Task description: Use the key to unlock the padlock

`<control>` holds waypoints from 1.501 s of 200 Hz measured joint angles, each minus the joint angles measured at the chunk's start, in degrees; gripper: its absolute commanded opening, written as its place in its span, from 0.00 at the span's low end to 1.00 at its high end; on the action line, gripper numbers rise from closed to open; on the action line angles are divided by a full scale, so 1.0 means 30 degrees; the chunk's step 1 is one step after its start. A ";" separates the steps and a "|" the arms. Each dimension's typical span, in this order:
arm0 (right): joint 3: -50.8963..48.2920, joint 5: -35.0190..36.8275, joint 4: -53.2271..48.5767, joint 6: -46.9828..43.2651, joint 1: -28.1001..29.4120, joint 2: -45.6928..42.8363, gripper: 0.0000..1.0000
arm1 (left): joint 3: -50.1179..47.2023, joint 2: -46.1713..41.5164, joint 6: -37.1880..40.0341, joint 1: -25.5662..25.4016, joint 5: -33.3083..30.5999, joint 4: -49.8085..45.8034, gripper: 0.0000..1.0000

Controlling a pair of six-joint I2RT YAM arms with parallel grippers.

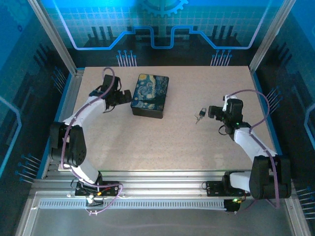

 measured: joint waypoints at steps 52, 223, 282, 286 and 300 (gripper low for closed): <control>-0.1224 0.0007 0.1800 -0.1333 0.0000 0.0087 1.00 | -0.9238 -0.2565 0.4889 0.0000 -0.1042 0.8961 0.99; -0.4357 -0.2710 1.2254 -0.3599 0.1377 0.5107 1.00 | -1.5431 -0.1566 0.5595 0.2251 0.0940 2.4057 0.99; -0.4313 -0.2514 1.2874 -0.3570 0.1224 0.5107 1.00 | -1.5431 -0.1566 0.5450 0.2324 0.1151 2.4057 0.99; -0.4313 -0.2514 1.2874 -0.3570 0.1209 0.5107 1.00 | -1.5431 -0.1566 0.5450 0.2324 0.1166 2.4057 0.99; -0.4313 -0.2514 1.2866 -0.3570 0.1202 0.5107 1.00 | -1.5431 -0.1566 0.5399 0.2324 0.1188 2.4064 0.99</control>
